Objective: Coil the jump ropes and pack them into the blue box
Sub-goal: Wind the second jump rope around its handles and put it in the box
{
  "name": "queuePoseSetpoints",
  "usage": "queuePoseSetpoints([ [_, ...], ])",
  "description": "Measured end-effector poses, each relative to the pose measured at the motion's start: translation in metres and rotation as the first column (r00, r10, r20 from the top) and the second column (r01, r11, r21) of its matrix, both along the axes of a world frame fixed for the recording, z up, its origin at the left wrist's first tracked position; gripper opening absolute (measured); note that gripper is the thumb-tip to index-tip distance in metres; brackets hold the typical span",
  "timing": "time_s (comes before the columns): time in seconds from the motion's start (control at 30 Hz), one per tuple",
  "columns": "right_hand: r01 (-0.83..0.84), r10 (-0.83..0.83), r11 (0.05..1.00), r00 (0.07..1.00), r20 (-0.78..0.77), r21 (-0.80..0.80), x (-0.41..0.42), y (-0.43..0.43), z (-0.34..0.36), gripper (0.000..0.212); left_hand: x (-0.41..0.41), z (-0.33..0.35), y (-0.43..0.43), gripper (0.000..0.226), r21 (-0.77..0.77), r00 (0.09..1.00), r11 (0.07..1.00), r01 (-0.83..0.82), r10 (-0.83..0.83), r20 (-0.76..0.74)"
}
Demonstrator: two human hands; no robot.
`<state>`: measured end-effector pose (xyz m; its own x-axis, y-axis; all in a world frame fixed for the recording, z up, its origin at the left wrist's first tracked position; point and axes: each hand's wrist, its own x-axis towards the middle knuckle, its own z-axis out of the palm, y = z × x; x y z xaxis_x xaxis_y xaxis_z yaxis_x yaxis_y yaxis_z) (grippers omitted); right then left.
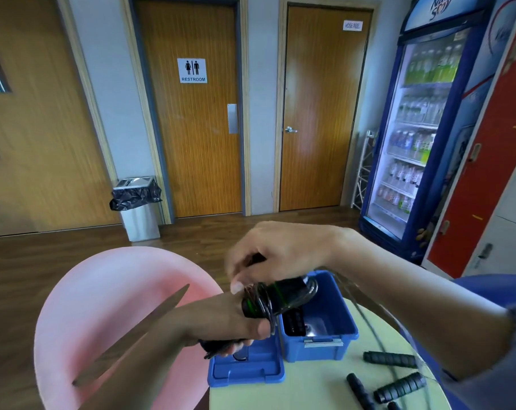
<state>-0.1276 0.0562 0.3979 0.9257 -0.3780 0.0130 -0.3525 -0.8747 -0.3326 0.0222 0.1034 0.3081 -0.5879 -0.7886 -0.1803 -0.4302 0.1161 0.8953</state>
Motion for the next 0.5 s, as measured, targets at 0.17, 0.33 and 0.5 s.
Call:
queuePoseSetpoints([
  [0.17, -0.029, 0.028, 0.997, 0.999, 0.015, 0.074, 0.017, -0.002, 0.0, 0.017, -0.009, 0.006, 0.009, 0.045, -0.091, 0.999, 0.995, -0.028, 0.03, 0.021],
  [0.33, -0.029, 0.026, 0.998, 0.998, -0.05, -0.061, 0.026, -0.003, -0.009, 0.03, -0.013, 0.01, 0.017, 0.03, -0.091, 0.996, 0.993, -0.069, 0.074, 0.051],
  [0.5, 0.082, -0.075, 0.988, 0.996, -0.057, 0.133, 0.008, -0.015, -0.012, 0.047, -0.012, 0.019, 0.025, 0.028, -0.132, 0.999, 0.99, 0.045, -0.046, -0.001],
])
